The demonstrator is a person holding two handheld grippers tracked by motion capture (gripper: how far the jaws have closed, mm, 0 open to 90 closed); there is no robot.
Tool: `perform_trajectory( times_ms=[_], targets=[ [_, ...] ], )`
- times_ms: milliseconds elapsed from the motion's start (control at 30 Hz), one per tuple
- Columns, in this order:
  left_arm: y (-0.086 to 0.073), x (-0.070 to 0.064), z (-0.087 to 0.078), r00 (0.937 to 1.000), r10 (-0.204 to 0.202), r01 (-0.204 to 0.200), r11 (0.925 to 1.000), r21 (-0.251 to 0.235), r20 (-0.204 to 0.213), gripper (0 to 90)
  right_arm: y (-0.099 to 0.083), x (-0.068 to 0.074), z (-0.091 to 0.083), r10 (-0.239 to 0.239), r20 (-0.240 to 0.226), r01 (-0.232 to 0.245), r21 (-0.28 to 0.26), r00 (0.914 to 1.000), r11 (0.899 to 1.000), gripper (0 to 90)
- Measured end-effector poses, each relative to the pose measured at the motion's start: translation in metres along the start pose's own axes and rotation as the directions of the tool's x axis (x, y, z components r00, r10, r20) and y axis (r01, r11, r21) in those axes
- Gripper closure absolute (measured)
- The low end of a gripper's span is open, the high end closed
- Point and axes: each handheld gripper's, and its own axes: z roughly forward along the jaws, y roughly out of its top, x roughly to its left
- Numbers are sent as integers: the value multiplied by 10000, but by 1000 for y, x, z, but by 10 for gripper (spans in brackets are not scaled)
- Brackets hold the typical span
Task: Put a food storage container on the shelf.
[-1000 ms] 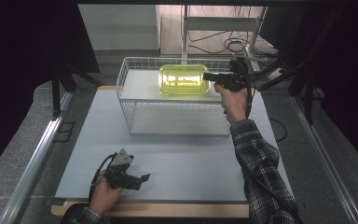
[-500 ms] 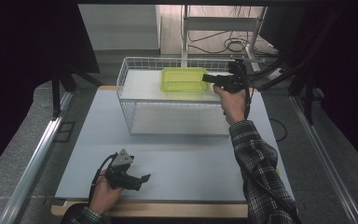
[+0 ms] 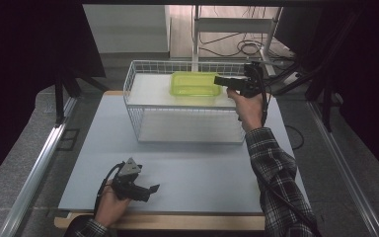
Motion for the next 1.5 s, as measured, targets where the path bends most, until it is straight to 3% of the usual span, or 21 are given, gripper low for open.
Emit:
perform_trajectory(
  times_ms=[400, 800, 1067, 1500],
  targets=[
    [0, 0, 0, 10000, -2, 2, 10000, 3, 26, 22, -2, 10, -8, -1085, -417, 1097, 292, 9932, 9935, 341],
    [0, 0, 0, 10000, 49, -49, 10000, -21, 26, 21, -11, 13, -19, -1772, -537, 1790, 307, 9827, 9834, 256],
    [0, -2, 1, 9999, 92, -92, 10000, 20, 106, 20, -19, 19, -28, -2502, -416, 2518, 366, 9673, 9671, 195],
    [0, -3, 2, 9996, 185, -187, 9998, 75, 230, 19, -41, 18, -41, -2857, -309, 2868, 392, 9578, 9572, 133]
  ],
)
